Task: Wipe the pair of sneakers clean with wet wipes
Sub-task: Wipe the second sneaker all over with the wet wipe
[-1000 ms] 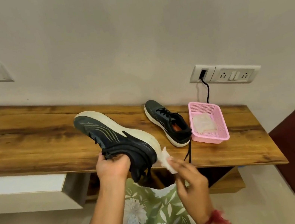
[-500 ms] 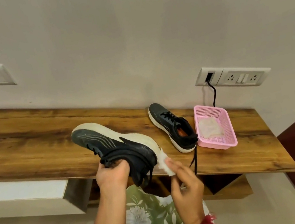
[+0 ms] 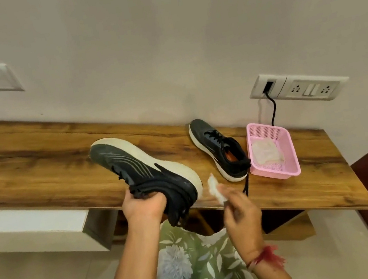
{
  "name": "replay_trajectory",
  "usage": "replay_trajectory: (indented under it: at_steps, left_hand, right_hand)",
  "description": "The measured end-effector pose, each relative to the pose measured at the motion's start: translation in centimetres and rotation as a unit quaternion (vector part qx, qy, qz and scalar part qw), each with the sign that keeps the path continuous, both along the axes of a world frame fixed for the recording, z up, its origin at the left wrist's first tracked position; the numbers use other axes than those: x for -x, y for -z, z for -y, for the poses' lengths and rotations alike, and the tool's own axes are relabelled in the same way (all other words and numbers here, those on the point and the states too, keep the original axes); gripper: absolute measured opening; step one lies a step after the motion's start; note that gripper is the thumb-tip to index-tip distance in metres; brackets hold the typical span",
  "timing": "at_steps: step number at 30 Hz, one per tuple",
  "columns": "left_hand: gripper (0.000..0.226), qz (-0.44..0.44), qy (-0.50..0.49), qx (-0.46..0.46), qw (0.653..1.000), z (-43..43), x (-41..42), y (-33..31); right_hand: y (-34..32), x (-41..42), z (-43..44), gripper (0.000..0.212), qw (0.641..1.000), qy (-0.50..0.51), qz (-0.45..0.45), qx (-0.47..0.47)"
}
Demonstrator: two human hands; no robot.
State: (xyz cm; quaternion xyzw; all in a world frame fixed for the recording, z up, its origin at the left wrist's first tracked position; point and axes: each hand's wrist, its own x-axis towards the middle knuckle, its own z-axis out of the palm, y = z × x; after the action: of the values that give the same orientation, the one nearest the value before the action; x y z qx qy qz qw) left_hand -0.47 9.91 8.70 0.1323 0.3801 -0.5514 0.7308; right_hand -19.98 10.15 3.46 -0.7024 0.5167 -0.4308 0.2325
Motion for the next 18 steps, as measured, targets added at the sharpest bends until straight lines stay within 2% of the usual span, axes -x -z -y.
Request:
replay_trajectory:
  at_steps: [3,5,8,10,12,16,18]
  left_hand:
    - [0.043,-0.01,0.003,-0.007,1.0,-0.1,0.2,1.2]
    - [0.042,-0.015,-0.006,-0.01,1.0,0.0,0.2,1.4]
    - [0.036,0.005,-0.021,-0.031,0.999,0.6,0.5,1.1]
    - [0.033,0.028,-0.023,-0.043,0.998,0.7,0.6,0.7]
    - [0.033,0.049,-0.019,-0.039,0.998,0.8,0.5,0.8]
    - [0.034,0.109,0.022,-0.06,0.992,1.2,0.9,2.5]
    - [0.036,0.147,0.056,-0.066,0.985,1.7,1.0,3.4]
  right_hand:
    - [-3.0,-1.1,1.3,0.044,0.996,-0.008,0.051,0.074]
    - [-3.3,-2.2,1.2,0.041,0.995,-0.055,0.016,0.084]
    - [-0.4,-2.6,0.1,0.05,0.993,-0.076,-0.043,0.083]
    - [1.4,-2.0,-0.4,0.059,0.993,-0.069,-0.054,0.077]
    - [1.8,-1.5,-0.8,0.056,0.993,-0.068,-0.073,0.066]
    - [2.8,-0.8,-0.4,0.048,0.969,-0.107,-0.222,0.007]
    - [3.2,-0.3,-0.2,0.047,0.972,-0.095,-0.211,-0.042]
